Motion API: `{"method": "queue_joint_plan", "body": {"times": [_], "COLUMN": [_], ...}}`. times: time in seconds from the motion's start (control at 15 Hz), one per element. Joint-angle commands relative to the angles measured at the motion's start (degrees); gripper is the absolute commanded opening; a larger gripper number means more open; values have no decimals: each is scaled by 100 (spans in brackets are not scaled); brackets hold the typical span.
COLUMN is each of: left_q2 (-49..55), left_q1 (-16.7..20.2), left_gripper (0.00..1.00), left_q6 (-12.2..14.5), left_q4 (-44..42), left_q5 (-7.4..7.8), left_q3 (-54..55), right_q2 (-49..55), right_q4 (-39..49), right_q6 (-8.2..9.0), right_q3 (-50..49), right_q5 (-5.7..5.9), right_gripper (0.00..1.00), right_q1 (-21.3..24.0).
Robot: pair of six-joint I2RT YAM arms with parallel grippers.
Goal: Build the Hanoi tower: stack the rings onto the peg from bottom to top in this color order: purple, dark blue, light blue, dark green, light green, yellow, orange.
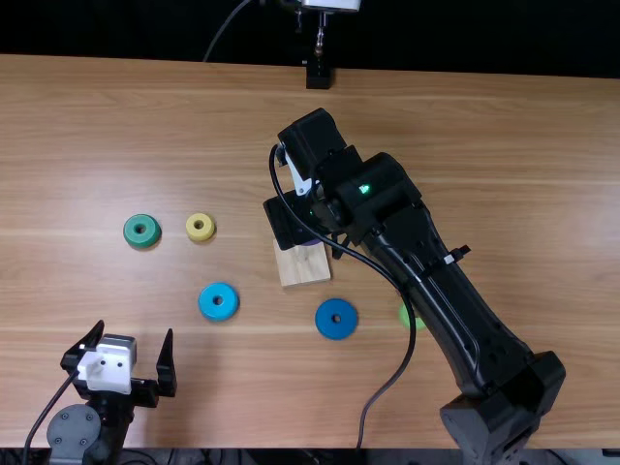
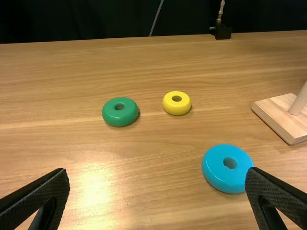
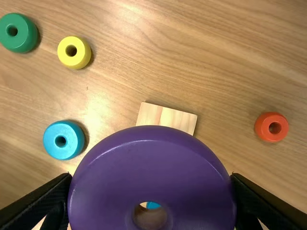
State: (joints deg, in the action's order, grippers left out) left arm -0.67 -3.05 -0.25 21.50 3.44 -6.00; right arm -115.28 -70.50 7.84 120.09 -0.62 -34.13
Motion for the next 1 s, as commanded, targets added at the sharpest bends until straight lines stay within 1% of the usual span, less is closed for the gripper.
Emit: {"method": "queue_joint_plan", "body": {"times": [0.0, 0.53, 0.67, 0.8, 0.93], "left_q2": [67, 67, 67, 67, 67], "left_q1": [-73, -73, -73, -73, -73], "left_gripper": [100, 100, 100, 100, 100], "left_q6": [-17, -7, -7, -7, -7], "left_q4": [455, 455, 455, 455, 455], "left_q5": [57, 57, 57, 57, 57], "left_q3": [600, 600, 600, 600, 600], "right_q2": [-170, -275, -442, -477, -477], "right_q4": [20, 20, 20, 20, 20], "right_q6": [39, 29, 39, 7, 39], "right_q3": [190, 181, 155, 102, 93], "right_q5": [-12, -12, -1, 20, 10], "right_gripper": [0, 0, 0, 0, 0], "right_q1": [-50, -32, -24, -24, -32]}}
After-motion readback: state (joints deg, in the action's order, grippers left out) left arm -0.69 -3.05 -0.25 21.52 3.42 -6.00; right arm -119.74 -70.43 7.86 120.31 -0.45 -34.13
